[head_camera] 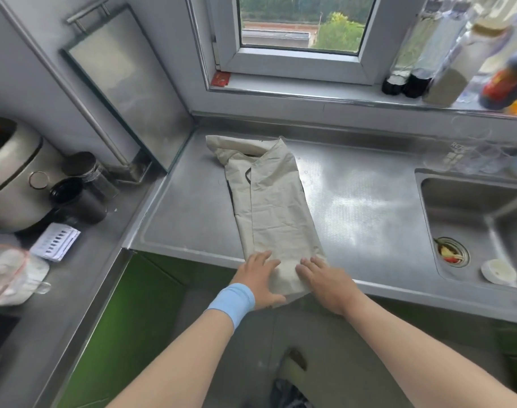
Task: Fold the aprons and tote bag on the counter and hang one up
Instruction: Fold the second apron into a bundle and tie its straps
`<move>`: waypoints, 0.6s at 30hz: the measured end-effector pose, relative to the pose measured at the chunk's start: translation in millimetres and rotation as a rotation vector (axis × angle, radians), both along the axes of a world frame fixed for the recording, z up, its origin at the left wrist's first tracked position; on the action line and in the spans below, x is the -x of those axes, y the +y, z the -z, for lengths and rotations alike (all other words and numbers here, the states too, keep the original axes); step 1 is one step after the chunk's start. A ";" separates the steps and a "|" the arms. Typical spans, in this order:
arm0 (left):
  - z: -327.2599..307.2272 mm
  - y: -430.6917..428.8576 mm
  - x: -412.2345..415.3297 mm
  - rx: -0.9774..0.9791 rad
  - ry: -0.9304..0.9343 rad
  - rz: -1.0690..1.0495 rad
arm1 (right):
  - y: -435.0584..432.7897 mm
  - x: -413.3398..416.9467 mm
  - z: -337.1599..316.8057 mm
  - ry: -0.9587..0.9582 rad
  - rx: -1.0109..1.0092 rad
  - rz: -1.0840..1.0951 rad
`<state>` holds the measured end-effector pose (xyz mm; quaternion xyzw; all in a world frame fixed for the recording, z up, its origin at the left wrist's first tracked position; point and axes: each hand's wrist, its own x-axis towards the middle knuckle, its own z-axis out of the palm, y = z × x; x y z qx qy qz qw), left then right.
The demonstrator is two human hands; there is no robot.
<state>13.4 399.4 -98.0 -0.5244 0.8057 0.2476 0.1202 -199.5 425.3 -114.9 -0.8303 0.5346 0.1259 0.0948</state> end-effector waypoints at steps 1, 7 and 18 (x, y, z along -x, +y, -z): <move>-3.1 5.7 -0.2 0.030 0.016 0.023 | -0.3 -4.9 -8.0 -0.037 0.006 0.037; -33.6 21.3 0.1 0.234 0.019 -0.005 | -10.3 -35.0 -59.5 -0.190 0.097 0.052; -118.7 -29.6 -42.6 -0.131 -0.005 -0.085 | -35.1 -43.3 -135.4 -0.276 -0.287 0.261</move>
